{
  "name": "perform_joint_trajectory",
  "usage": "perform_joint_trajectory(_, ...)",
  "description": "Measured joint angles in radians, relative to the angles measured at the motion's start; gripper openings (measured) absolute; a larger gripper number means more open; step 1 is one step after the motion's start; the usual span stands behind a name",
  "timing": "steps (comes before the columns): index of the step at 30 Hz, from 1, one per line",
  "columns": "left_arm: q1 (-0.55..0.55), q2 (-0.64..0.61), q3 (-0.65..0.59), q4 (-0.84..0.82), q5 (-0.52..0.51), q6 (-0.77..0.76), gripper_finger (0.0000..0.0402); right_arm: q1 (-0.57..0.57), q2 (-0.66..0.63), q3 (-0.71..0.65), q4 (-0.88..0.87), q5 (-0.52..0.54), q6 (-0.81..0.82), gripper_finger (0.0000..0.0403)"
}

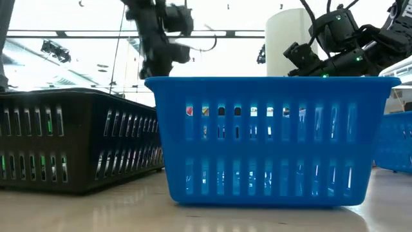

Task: Sort crayons
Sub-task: Put the white crayon into the green bin

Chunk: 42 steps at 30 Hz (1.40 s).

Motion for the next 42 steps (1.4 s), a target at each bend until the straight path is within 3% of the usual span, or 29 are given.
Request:
perform_joint_trajectory(7, -0.268, -0.050, 0.001, -0.146, -0.016, -0.283, 0.0014, 0.018, 0.000, 0.000, -0.025, 0.000, 0.036, 0.0105)
perform_joint_trajectory(12, -0.423, -0.053, 0.001, -0.179, -0.024, -0.396, 0.0018, 0.049, 0.000, 0.000, -0.025, -0.001, 0.034, 0.0105)
perform_joint_trajectory(21, -0.655, -0.053, 0.000, -0.196, -0.259, -0.686, 0.0019, 0.094, 0.000, 0.000, 0.002, -0.019, 0.035, 0.0105)
perform_joint_trajectory(25, -0.749, -0.054, -0.054, -0.198, -0.313, -0.831, 0.0020, 0.108, 0.000, 0.000, 0.020, -0.054, 0.059, 0.0105)
perform_joint_trajectory(32, -0.855, -0.056, -0.242, -0.140, -0.279, -1.053, 0.0020, 0.122, 0.000, 0.000, 0.023, -0.056, 0.081, 0.0105)
perform_joint_trajectory(42, -0.865, -0.056, -0.350, -0.018, -0.157, -1.111, 0.0042, 0.122, 0.000, 0.000, 0.023, -0.051, 0.077, 0.0105)
